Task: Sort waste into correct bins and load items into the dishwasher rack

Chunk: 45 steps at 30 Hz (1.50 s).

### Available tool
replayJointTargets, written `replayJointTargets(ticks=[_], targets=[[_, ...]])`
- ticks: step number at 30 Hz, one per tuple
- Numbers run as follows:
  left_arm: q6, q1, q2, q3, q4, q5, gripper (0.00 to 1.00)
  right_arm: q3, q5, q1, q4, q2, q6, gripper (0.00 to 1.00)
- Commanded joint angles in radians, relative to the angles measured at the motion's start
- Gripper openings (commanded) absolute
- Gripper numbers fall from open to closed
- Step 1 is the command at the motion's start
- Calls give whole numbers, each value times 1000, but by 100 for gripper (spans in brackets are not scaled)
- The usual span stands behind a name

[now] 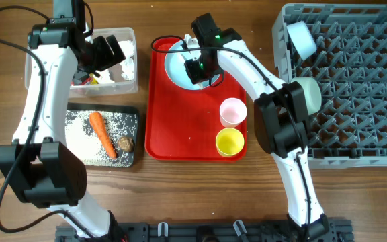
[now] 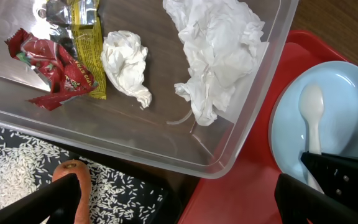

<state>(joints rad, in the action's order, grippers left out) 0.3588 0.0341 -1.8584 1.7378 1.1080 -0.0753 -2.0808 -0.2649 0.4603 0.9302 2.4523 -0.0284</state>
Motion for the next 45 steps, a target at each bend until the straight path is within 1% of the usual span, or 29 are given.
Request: replayJointTargets(ticks=[1, 5, 8, 11, 14, 16, 19, 20, 22, 25, 26, 28, 29, 33, 36, 37, 38, 39, 40, 42, 44, 45], targets=[[16, 3, 25, -4, 1, 6, 100, 15, -5, 0, 5, 14, -1, 4], [16, 3, 25, -4, 1, 6, 100, 2, -5, -6, 12, -6, -2, 4], [16, 3, 25, -4, 1, 6, 100, -14, -5, -38, 16, -131, -38, 4], [16, 3, 25, -4, 0, 6, 100, -14, -4, -109, 47, -341, -85, 4], [16, 3, 25, -4, 0, 6, 100, -14, 26, -216, 132, -541, -159, 4], [16, 3, 25, -4, 1, 6, 100, -14, 85, -286, 204, -632, -221, 4], [16, 3, 25, -4, 1, 6, 100, -13, 169, -443, 380, -763, -297, 4], [16, 3, 25, -4, 1, 6, 100, -13, 169, -504, 447, -795, -316, 4], [16, 3, 25, -4, 1, 6, 100, -13, 169, -581, 528, -829, -323, 4], [16, 3, 25, -4, 1, 6, 100, -13, 173, -658, 607, -877, -346, 4], [16, 3, 25, -4, 0, 6, 100, -13, 189, -668, 622, -888, -362, 4], [16, 3, 25, -4, 0, 6, 100, -11, 306, -686, 678, -937, -444, 4], [16, 3, 25, -4, 0, 6, 100, 6, 315, -686, 678, -961, -449, 4], [16, 3, 25, -4, 0, 6, 100, 111, 391, -686, 678, -1024, -555, 4], [16, 3, 25, -4, 0, 6, 100, 237, 458, -686, 661, -1027, -679, 4], [16, 3, 25, -4, 0, 6, 100, 320, 488, -686, 637, -1027, -739, 4], [16, 3, 25, -4, 0, 6, 100, 417, 502, -686, 602, -1027, -808, 4], [16, 3, 25, -4, 0, 6, 100, 472, 523, -686, 587, -1027, -871, 4], [16, 3, 25, -4, 0, 6, 100, 526, 567, -686, 586, -1027, -968, 4], [16, 3, 25, -4, 1, 6, 100, 602, 637, -687, 600, -1027, -1146, 4], [16, 3, 25, -4, 0, 6, 100, 673, 665, -703, 588, -1027, -1288, 4], [16, 3, 25, -4, 1, 6, 100, 694, 665, -714, 572, -1027, -1302, 4]])
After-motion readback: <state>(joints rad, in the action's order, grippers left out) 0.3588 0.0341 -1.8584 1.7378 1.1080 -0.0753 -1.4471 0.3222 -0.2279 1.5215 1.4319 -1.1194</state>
